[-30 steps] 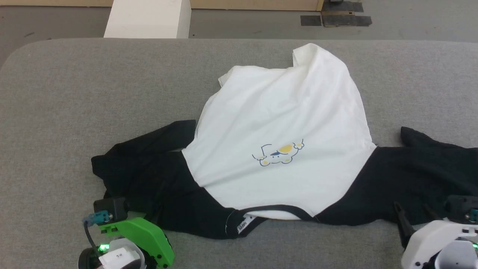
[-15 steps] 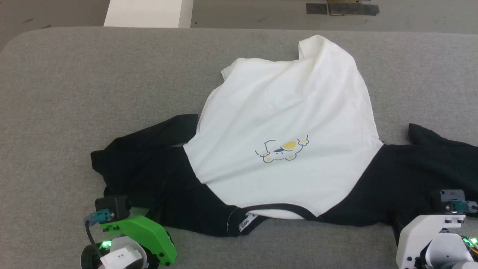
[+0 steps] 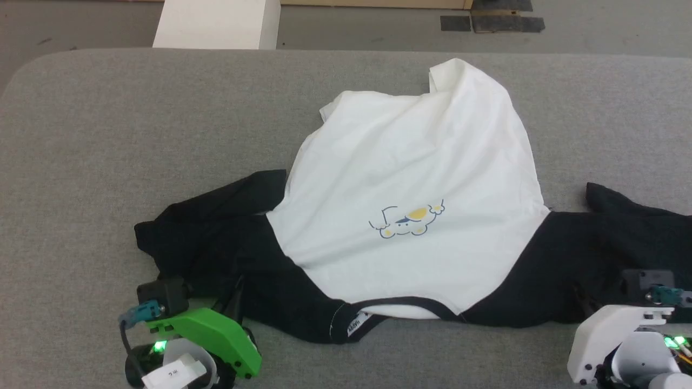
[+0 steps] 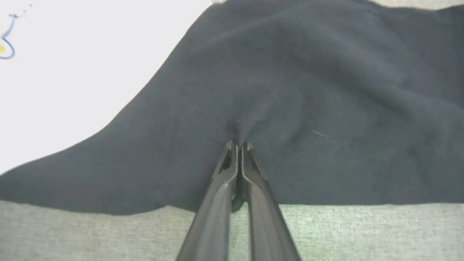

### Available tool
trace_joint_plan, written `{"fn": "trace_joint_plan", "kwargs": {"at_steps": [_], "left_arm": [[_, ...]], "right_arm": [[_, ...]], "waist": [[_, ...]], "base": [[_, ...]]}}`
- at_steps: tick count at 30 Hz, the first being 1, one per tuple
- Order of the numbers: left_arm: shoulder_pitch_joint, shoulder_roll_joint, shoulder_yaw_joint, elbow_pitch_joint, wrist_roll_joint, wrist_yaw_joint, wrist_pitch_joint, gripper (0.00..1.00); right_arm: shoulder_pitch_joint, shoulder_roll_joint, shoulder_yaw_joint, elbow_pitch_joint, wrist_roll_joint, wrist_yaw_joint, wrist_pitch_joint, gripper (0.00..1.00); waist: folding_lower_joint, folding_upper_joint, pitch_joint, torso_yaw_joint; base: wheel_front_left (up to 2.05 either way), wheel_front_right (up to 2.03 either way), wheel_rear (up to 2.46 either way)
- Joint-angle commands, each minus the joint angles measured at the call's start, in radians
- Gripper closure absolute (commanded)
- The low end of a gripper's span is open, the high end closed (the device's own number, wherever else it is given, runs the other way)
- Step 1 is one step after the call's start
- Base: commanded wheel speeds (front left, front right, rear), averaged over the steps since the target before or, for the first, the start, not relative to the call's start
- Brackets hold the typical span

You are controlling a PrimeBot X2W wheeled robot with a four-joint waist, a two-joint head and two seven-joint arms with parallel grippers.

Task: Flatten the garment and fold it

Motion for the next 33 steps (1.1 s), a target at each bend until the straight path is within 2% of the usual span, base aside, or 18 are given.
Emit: {"fn": "trace_joint_plan", "kwargs": {"at_steps": [1,5,11,17,21,26,30,33], "left_arm": [[-0.021,-0.009,0.002,-0.021,-0.02,-0.018,-0.018,1.0],[-0.044,-0.012,0.002,-0.108,-0.069,-0.065,-0.025,1.0],[-0.153,0.042,-0.012,-0.262,-0.103,-0.104,0.058,1.0],[-0.361,0.07,0.009,-0.337,-0.181,-0.097,0.194,1.0],[-0.552,0.086,0.037,-0.304,-0.206,-0.067,0.268,1.0],[-0.828,0.109,0.063,-0.208,-0.189,-0.024,0.324,1.0],[-1.033,0.137,0.081,-0.101,-0.144,0.001,0.322,1.0],[-1.165,0.151,0.105,-0.029,-0.121,0.021,0.297,1.0]], "right_arm": [[0.004,0.002,-0.004,-0.024,0.019,-0.001,-0.013,1.0],[0.007,0.002,-0.021,-0.144,0.033,-0.001,-0.003,1.0],[-0.053,-0.001,-0.013,-0.358,-0.02,-0.001,0.069,1.0],[-0.233,-0.103,0.043,-0.433,-0.018,-0.001,0.168,1.0],[-0.424,-0.191,0.083,-0.391,-0.001,-0.001,0.215,1.0],[-0.742,-0.281,0.142,-0.26,0.014,-0.001,0.229,1.0],[-1.002,-0.309,0.202,-0.134,-0.005,-0.001,0.191,1.0],[-1.171,-0.3,0.235,-0.039,-0.035,-0.001,0.151,1.0]], "waist": [[-0.0001,0.0,-0.018,-0.002],[-0.0001,0.0,-0.043,-0.008],[-0.0001,0.0,-0.059,-0.016],[-0.0001,0.0,-0.01,-0.033],[-0.0001,0.0,0.057,-0.045],[-0.0001,0.0,0.172,-0.062],[-0.0001,0.0,0.263,-0.081],[-0.0001,0.0,0.321,-0.096]], "base": [[0.0,0.0,0.0],[0.0,0.0,0.0],[0.0,0.0,0.0],[0.0,0.0,0.0],[0.0,0.0,0.0],[0.0,0.0,0.0],[0.0,0.0,0.0],[0.0,0.0,0.0]]}}
